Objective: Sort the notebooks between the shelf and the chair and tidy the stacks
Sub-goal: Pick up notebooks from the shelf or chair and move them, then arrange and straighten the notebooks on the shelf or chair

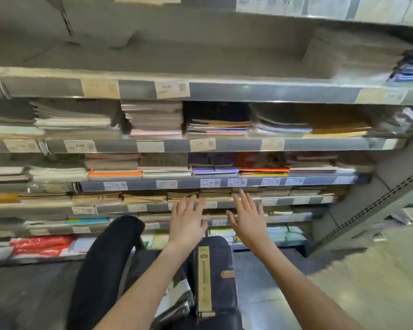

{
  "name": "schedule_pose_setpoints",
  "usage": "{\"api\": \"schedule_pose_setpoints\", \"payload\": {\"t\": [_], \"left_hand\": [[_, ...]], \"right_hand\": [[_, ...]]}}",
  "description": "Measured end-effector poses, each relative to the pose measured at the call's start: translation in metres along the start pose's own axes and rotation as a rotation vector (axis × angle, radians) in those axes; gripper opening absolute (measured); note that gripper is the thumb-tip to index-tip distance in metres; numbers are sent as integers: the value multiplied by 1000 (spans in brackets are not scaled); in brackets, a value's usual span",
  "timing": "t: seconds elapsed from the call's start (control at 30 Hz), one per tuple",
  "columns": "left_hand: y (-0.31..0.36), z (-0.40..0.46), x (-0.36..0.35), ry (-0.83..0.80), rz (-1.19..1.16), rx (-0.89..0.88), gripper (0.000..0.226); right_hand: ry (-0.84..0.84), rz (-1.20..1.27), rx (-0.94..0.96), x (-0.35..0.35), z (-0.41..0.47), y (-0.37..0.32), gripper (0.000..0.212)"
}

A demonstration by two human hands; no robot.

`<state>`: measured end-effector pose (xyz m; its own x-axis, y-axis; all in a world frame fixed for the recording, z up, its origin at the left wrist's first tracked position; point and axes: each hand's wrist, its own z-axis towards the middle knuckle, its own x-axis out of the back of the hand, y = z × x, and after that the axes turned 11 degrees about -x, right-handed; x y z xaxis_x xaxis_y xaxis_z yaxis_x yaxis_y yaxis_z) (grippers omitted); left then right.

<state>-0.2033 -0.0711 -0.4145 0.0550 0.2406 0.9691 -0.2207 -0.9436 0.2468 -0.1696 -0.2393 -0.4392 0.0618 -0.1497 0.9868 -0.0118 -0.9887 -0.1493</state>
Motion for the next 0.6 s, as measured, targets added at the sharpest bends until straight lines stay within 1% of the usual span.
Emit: {"api": "schedule_pose_setpoints", "payload": {"t": [0.17,0.27,0.4,0.5,0.6], "left_hand": [[-20,-35,-77,-152,1,58,54],[-20,-44,-115,-231,-51,90,54],[-17,-52,-164,-343,-112,157,57],[-18,-59,-200,-392,-146,197,56],[-18,-62,-228,-414,-160,197,55]], "right_hand": [[-141,-4,-10,-69,-29,11,57],[-218,-29,-8,-106,-36,22,57],[-315,-3,-28,-152,-37,32,59],[-368,-2,-40,-183,-38,43,59],[-401,17,-65,-212,-37,56,58]]}}
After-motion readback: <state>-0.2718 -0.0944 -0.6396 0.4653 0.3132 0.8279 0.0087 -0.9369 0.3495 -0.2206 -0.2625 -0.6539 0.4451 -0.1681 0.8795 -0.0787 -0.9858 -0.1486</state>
